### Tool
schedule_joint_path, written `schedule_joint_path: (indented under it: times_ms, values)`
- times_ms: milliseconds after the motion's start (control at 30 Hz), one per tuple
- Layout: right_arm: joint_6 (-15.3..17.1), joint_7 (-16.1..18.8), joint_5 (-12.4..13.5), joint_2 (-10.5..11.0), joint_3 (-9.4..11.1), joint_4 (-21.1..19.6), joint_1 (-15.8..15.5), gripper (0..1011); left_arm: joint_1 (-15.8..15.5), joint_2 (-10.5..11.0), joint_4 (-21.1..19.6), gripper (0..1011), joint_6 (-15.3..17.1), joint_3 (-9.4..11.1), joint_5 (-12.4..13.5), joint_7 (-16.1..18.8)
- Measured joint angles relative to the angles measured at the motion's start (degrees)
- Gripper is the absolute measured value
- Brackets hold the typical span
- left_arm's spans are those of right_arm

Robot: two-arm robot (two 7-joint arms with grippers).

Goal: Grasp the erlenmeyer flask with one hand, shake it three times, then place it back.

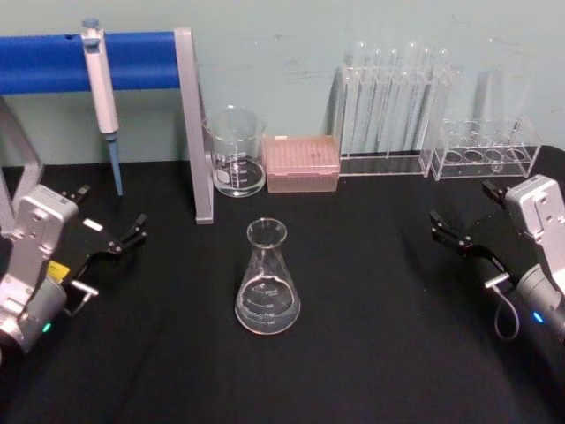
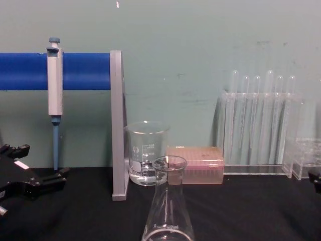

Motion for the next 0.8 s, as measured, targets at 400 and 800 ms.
schedule_joint_path:
  times_ms: [400,800]
  values:
    - [0.00,0.00,0.00,0.00,0.00,0.00,0.00,1000,0.00,0.00,0.00,1001,0.00,0.00,0.00,0.00]
    - [0.00,0.00,0.00,0.00,0.00,0.00,0.00,1000,0.00,0.00,0.00,1001,0.00,0.00,0.00,0.00]
